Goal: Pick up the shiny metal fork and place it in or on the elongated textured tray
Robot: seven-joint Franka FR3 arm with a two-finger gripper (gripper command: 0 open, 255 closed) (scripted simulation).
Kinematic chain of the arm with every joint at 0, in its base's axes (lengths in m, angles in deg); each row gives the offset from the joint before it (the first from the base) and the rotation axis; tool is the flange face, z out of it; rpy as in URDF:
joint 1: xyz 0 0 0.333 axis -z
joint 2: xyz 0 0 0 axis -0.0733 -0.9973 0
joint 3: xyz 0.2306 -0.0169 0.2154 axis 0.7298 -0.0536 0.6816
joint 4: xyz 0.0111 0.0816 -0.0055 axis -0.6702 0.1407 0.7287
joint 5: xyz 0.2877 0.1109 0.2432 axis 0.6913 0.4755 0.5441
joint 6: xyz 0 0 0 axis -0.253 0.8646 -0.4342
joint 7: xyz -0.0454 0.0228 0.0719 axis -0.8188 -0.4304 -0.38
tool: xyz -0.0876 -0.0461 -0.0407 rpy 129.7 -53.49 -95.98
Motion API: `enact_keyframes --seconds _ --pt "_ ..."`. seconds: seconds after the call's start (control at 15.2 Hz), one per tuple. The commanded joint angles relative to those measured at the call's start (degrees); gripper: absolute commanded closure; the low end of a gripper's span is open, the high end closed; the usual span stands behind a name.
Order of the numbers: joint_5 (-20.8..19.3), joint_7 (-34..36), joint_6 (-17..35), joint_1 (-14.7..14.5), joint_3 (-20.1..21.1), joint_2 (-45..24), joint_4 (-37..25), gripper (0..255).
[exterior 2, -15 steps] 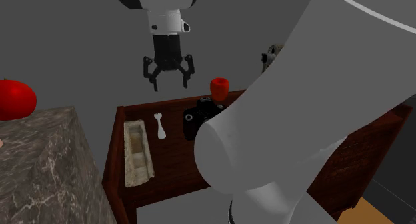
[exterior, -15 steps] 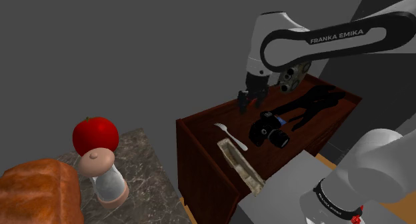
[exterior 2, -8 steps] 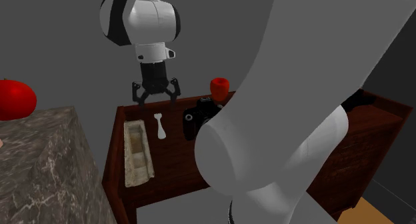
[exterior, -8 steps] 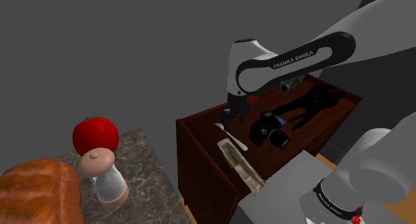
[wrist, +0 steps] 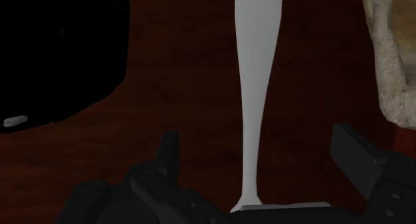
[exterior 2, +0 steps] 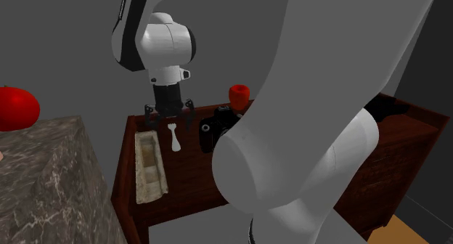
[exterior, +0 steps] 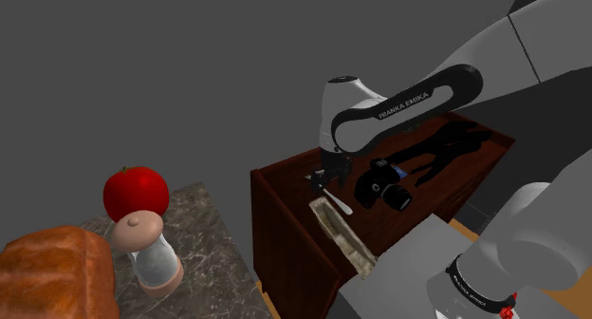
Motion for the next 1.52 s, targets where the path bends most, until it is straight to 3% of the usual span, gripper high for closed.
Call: enact_keyframes --seconds 0.0,0.4,0.46,1.06,1.45 --pt "-0.01 0.05 0.61 -0.03 0.05 -0.29 0.29 0" --pt "-0.01 0.05 0.6 -0.03 0.05 -0.29 0.27 0" --pt "-0.01 0.05 0.6 -0.03 0.05 -0.29 0.27 255" --pt "-0.01 0.05 0.61 -0.03 0.05 -0.3 0.28 255" --pt "0.34 -0.11 -4.57 -0.05 -0.18 3.16 -1.47 255"
